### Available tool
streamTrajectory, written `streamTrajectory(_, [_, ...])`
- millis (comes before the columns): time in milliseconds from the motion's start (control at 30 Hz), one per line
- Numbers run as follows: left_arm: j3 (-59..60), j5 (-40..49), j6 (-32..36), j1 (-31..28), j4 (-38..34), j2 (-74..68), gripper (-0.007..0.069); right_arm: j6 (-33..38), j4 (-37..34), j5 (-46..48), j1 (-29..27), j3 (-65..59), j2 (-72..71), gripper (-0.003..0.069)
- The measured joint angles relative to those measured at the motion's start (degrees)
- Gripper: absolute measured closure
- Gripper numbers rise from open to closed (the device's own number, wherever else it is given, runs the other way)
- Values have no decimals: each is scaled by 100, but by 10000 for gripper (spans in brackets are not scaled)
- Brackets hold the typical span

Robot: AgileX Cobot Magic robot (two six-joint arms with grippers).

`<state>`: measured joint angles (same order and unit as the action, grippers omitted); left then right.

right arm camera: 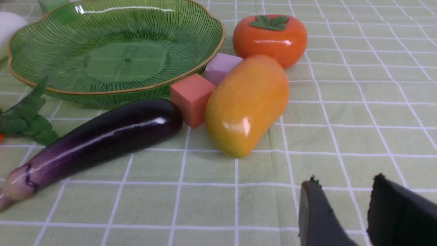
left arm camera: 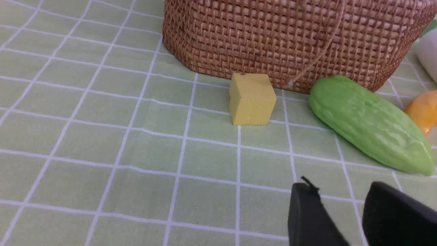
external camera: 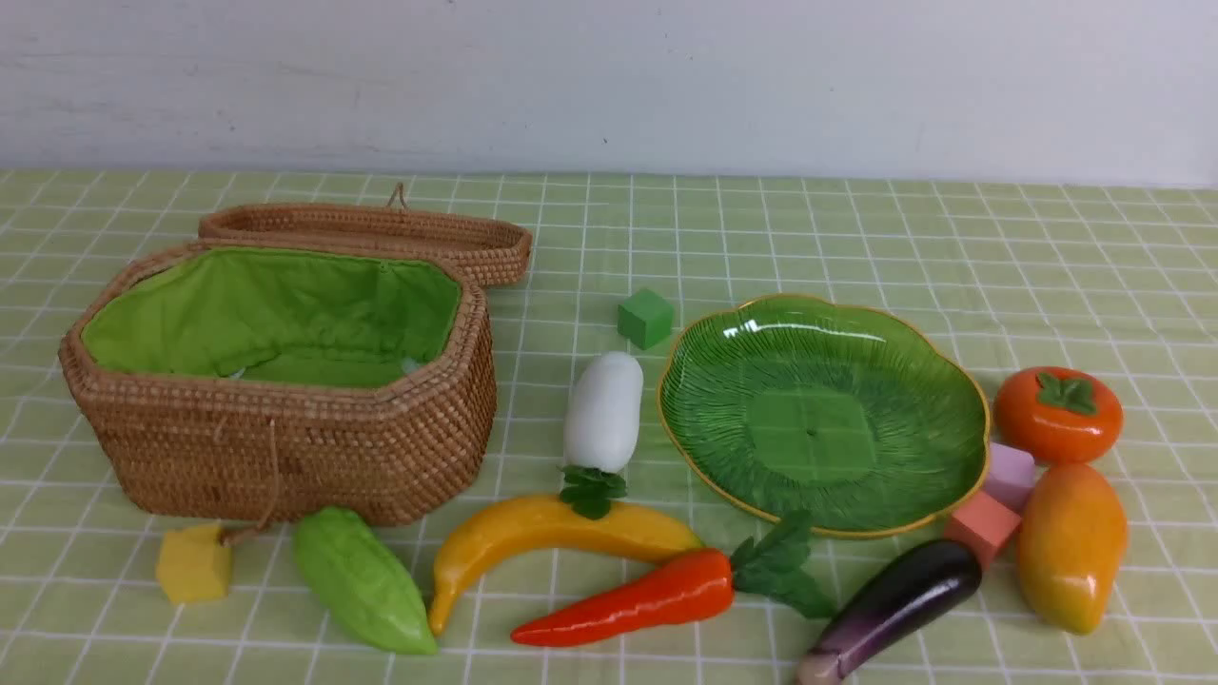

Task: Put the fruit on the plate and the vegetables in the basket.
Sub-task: Take a chayote with your left arm and place it on the basket on the left.

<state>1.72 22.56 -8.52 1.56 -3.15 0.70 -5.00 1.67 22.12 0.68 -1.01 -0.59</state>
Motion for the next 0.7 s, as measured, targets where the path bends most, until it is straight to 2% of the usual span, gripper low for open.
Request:
streamTrajectory(567, [0,-44,0,0,30,0,386,0,0,0,0,0,0,417])
streamTrajectory(667, [0,-340,-51,0,-43,0,386,0,0,0,0,0,0,417])
streamTrajectory(700, [0,-579,-155,0,-268,0,386,0,0,0,0,0,0,417])
